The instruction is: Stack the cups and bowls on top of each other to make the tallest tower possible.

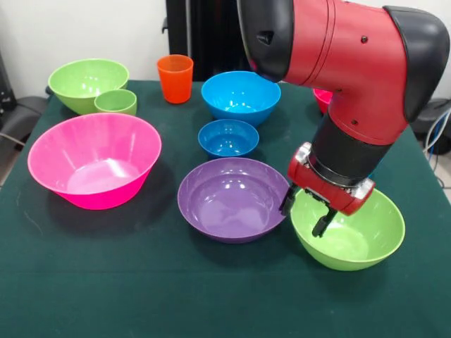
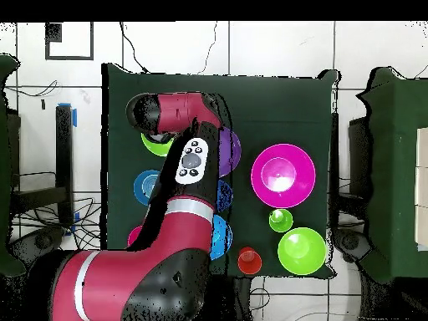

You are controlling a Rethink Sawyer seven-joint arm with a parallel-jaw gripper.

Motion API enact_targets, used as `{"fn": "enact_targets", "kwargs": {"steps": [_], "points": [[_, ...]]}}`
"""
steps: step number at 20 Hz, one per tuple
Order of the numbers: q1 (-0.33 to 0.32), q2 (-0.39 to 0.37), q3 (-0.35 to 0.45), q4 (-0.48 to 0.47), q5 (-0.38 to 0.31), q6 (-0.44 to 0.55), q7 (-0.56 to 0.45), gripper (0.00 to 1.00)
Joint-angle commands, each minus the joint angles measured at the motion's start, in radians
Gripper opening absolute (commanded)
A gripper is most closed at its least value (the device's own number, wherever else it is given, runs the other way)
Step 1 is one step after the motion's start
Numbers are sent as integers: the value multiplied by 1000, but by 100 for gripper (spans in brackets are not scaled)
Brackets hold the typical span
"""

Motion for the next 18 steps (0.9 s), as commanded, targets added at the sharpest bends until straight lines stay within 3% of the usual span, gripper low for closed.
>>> {"fn": "enact_targets", "kwargs": {"steps": [1,8,18], "points": [[-92,-73,184,105,20,14,-161,100],[-69,-79,181,104,1,35,-97,100],[-51,-158,160,134,6,138,-65,100]]}}
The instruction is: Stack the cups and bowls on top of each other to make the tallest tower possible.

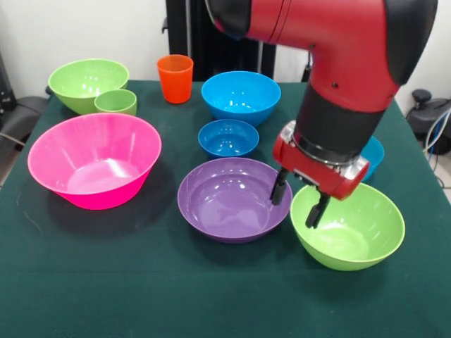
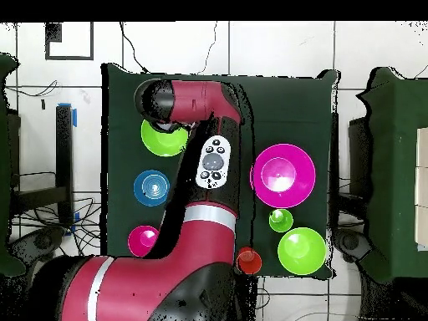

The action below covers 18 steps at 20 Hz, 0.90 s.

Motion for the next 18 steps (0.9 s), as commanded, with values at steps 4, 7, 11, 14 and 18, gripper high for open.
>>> {"fn": "enact_targets", "kwargs": {"steps": [4,7,11,14,18], "points": [[-9,-44,129,144,16,100,-56,100],[-23,-34,117,152,18,113,-34,100],[-39,-26,107,159,14,107,-25,100],[-47,-23,102,159,12,116,-28,100],[-63,-16,93,153,1,112,-33,100]]}}
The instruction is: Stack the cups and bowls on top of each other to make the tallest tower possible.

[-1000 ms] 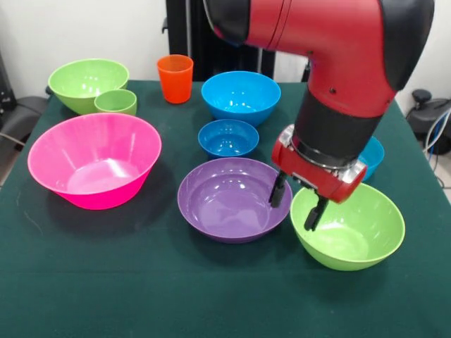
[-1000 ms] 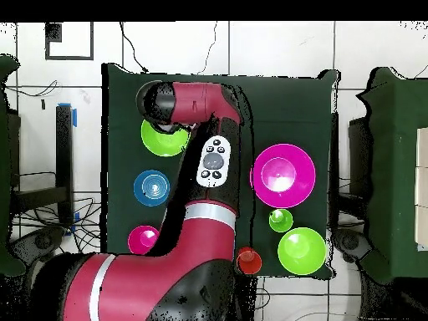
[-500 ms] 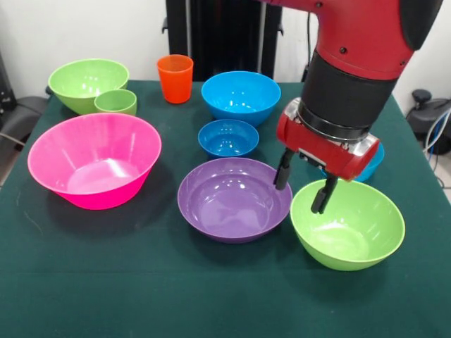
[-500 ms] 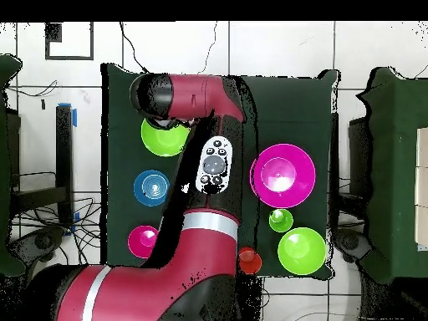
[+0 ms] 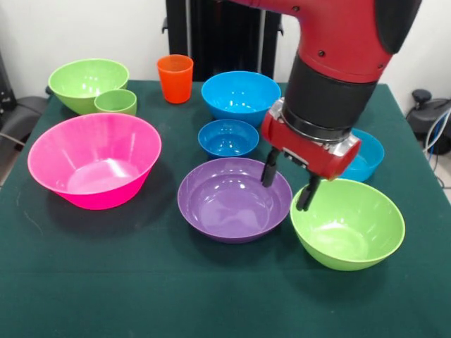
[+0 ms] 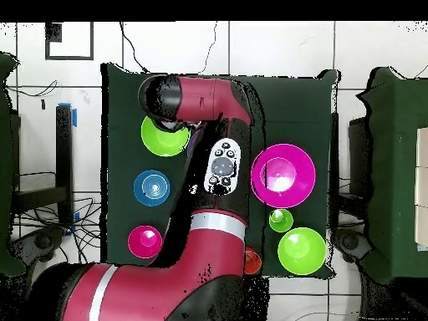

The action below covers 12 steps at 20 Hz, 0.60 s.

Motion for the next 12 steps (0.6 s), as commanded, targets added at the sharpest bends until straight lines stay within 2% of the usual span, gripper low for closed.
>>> {"fn": "enact_targets", "kwargs": {"steps": [1,7,12], "points": [[-44,38,95,113,-5,88,-38,100],[-75,45,108,100,-9,97,-75,100],[-102,58,97,80,-7,109,-49,100]]}}
